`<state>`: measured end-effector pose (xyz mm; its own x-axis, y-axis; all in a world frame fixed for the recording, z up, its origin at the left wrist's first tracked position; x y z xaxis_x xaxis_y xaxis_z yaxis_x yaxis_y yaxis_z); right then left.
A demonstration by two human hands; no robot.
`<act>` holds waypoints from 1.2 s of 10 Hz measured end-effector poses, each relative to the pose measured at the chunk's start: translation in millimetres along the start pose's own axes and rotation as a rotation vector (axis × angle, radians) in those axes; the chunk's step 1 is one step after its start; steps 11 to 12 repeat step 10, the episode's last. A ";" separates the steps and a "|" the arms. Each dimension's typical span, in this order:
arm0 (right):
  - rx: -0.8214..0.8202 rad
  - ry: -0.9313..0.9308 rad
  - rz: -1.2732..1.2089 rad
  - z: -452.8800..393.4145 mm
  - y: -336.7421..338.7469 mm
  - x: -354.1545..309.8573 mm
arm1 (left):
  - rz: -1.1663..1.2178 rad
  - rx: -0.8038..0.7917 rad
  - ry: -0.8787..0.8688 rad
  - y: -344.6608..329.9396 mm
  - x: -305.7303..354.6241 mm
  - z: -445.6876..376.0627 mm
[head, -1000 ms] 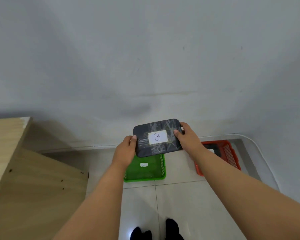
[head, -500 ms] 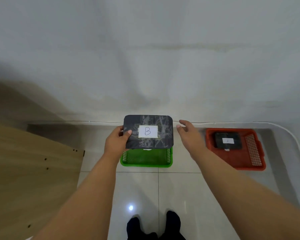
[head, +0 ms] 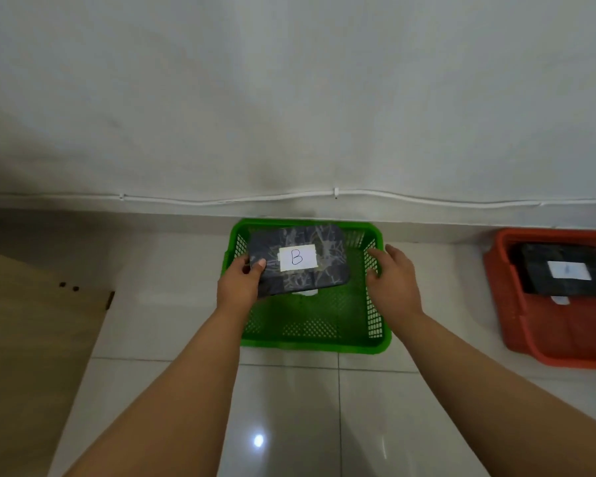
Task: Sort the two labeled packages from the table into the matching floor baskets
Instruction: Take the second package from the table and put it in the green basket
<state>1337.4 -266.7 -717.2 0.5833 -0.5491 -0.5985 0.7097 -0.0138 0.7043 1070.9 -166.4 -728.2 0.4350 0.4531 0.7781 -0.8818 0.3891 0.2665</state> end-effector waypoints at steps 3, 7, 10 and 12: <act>0.111 0.077 0.205 -42.6 -54.3 38.1 | -0.004 -0.076 0.018 -30.7 -45.7 -83.7; 0.112 0.043 0.260 -45.6 -54.9 39.9 | -0.360 -0.099 -0.027 -37.1 -31.5 -106.8; 0.074 0.000 0.215 21.6 54.7 -40.9 | -0.691 -0.112 -0.234 28.1 94.5 -7.3; 0.074 0.000 0.215 21.6 54.7 -40.9 | -0.691 -0.112 -0.234 28.1 94.5 -7.3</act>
Point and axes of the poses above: each hand's wrist, its own z-axis away from the middle knuckle, its own y-axis out of the back of the hand, x = y × z, the point moved 8 cm from there along -z, towards the middle knuckle, and after that the axes turned 12 degrees about -x, right-handed, at the moved point
